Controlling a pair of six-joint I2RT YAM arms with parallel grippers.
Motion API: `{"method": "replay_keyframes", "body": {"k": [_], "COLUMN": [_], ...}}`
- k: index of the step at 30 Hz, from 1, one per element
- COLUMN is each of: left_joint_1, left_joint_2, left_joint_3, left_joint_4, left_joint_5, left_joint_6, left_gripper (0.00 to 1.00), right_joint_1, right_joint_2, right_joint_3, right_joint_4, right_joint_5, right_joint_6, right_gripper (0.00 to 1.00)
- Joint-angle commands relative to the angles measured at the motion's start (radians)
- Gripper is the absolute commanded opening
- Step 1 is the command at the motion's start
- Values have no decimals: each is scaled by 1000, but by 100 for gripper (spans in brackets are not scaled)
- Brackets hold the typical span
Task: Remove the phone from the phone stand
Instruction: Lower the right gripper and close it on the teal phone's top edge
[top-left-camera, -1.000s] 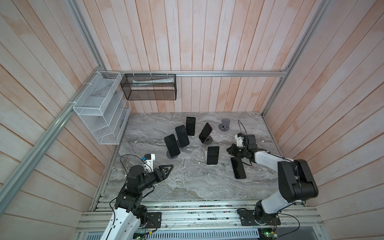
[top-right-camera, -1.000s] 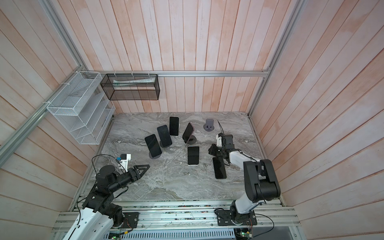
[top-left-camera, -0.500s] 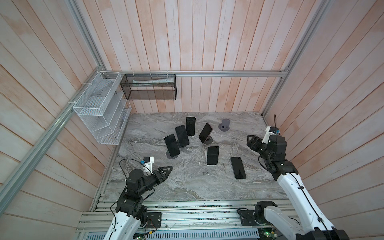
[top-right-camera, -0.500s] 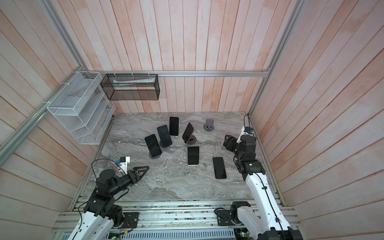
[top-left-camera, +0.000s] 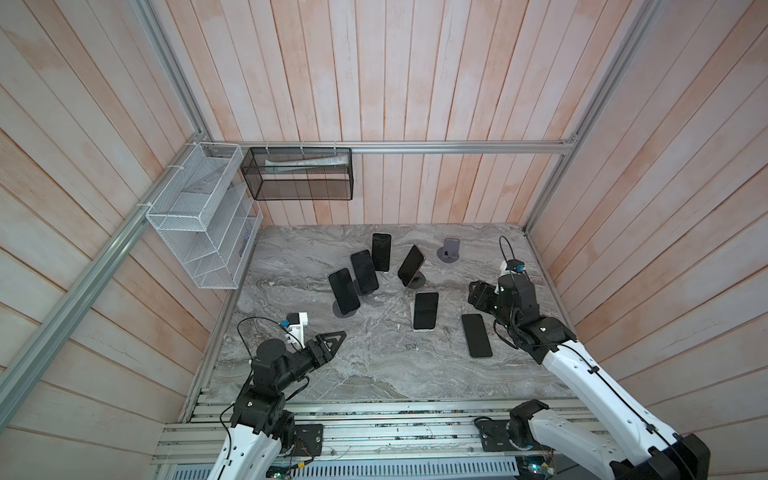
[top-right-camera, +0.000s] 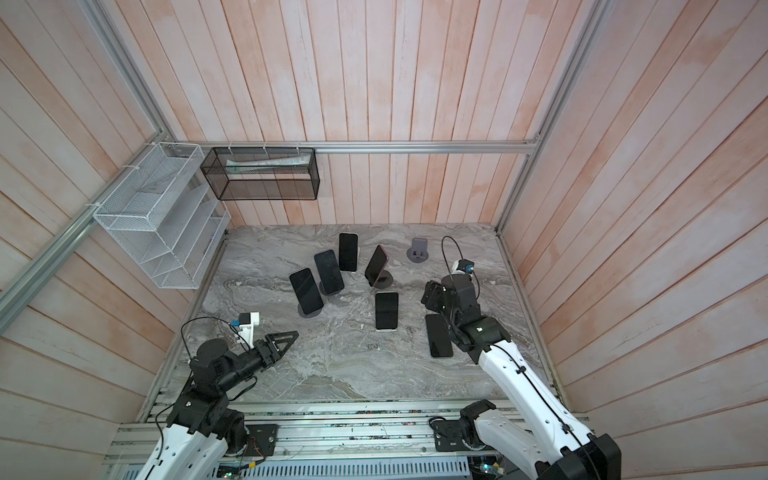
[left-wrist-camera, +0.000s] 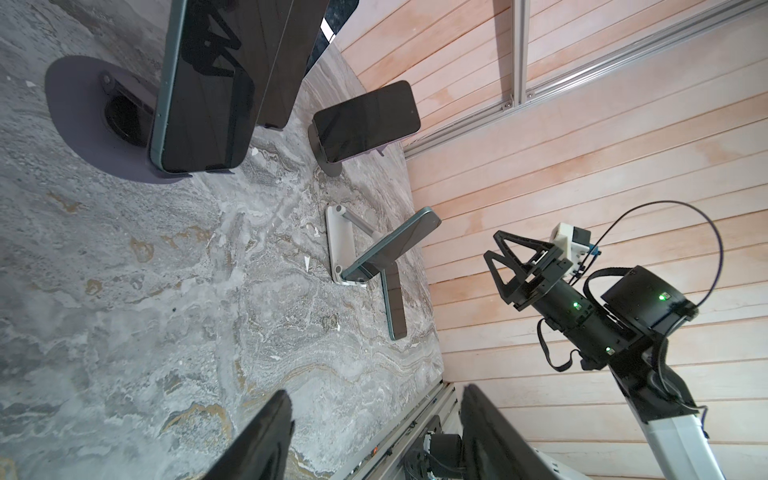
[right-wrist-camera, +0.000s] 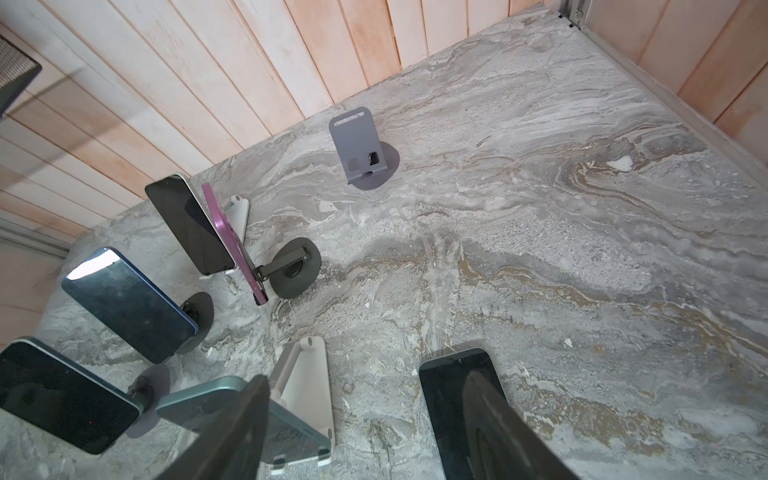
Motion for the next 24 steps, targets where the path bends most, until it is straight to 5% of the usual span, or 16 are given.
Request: {"method": "replay_keyframes", "body": {"k": [1,11,24], "left_joint_1": [-4,-3,-3], "left_joint_2": [-20,-43,-55], "left_joint_3": [-19,-11,-36], "left_joint_4": [-8,-51,-21], "left_joint_5": [-22,-35,3], "left_joint_6": [-34,-3,-1], "left_gripper": [67,67,69], "right_joint_1": [115,312,322], "right_joint_2": [45,283,437], "right_joint_3": [105,267,259], "right_joint_4": [-106,-149,-14], "right_joint_5": [175,135,62], "right_joint_6": [33,22,-25], "right_gripper": [79,93,98]}}
